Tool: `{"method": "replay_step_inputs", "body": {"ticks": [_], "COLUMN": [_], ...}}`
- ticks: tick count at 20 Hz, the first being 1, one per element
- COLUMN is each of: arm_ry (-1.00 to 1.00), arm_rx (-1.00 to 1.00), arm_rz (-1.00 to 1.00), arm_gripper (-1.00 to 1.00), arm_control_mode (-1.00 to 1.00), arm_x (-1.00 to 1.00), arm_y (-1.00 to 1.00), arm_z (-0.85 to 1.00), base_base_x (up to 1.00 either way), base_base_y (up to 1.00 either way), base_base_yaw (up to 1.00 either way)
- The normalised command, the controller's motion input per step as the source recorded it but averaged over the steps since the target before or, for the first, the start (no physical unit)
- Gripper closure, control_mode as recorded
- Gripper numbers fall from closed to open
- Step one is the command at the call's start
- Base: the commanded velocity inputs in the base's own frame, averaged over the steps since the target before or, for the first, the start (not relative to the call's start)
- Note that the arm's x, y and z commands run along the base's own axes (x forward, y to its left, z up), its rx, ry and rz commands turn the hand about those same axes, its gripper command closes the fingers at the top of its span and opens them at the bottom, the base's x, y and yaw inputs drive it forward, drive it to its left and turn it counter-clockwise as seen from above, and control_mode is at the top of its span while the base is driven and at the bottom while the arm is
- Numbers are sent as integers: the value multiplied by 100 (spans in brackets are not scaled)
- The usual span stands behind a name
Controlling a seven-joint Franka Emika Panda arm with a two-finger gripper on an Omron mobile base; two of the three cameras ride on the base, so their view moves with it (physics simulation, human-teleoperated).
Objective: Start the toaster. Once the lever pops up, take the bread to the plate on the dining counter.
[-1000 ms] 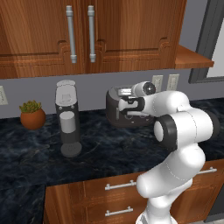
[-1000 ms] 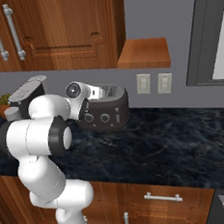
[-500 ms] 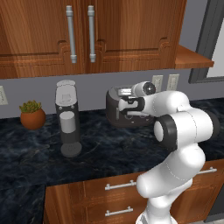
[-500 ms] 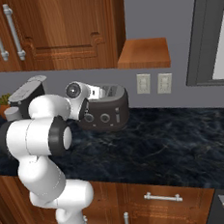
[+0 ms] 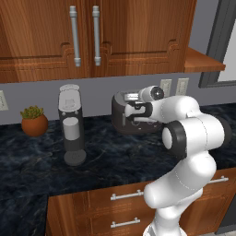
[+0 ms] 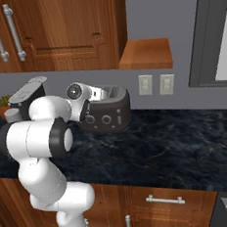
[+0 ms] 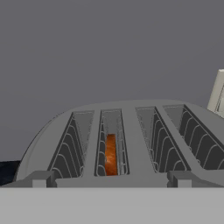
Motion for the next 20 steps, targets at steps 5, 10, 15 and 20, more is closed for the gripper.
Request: {"method": "replay_step_inputs", "body": {"ticks": [5, 10, 15, 20], "arm_ry": [0, 0, 0, 0], "arm_rx": [0, 0, 0, 0], "arm_rz": [0, 0, 0, 0], "arm_gripper": [-100, -100, -100, -100], "arm_control_mode": [-100, -100, -100, -100], "arm_x": [0, 0, 0, 0], "arm_y": [0, 0, 0, 0], "arm_z": [0, 0, 0, 0], "base_base_x": [0, 0, 0, 0], "base_base_y": [0, 0, 0, 0], "base_base_yaw": [0, 0, 0, 0]}}
